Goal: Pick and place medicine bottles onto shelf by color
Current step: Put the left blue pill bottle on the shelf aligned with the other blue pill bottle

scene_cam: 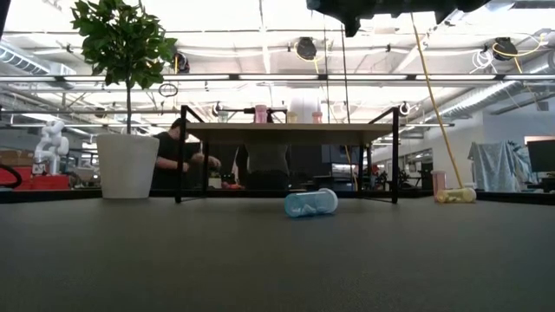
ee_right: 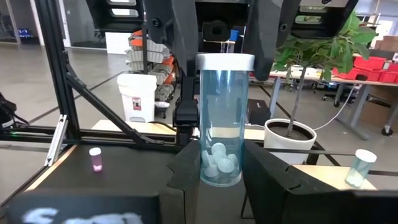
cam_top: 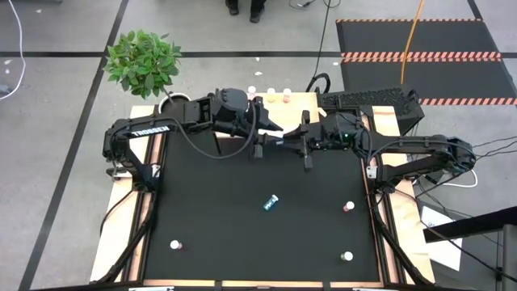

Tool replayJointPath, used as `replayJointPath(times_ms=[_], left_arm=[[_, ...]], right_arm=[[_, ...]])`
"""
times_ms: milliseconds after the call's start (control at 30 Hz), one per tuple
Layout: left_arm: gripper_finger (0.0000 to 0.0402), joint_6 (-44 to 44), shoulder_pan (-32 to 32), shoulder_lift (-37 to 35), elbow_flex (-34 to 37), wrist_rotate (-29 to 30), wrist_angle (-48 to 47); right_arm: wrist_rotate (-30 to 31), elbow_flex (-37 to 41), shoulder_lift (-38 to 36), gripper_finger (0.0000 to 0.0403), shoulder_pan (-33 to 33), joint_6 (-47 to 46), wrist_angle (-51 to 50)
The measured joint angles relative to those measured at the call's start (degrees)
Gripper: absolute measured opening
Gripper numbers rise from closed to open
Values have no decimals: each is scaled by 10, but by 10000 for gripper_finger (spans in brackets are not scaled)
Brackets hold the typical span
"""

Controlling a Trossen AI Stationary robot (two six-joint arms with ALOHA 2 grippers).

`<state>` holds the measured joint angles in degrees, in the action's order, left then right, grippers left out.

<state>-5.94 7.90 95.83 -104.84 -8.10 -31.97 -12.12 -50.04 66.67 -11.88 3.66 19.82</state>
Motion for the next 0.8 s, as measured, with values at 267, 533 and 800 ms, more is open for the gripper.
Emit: replayJointPath(times_ms=[267,533,800], left_arm=[[129,-5,0,0,0,9,0],[130,29,34,-18,0,54,-48],[131,64,113,-37,-1,105,-134]], right_arm=[[24,0,0,128,0,-25,-4],[93,1,0,214,-2,-49,-16],[123,1,-2,267,-2,-75,-43]])
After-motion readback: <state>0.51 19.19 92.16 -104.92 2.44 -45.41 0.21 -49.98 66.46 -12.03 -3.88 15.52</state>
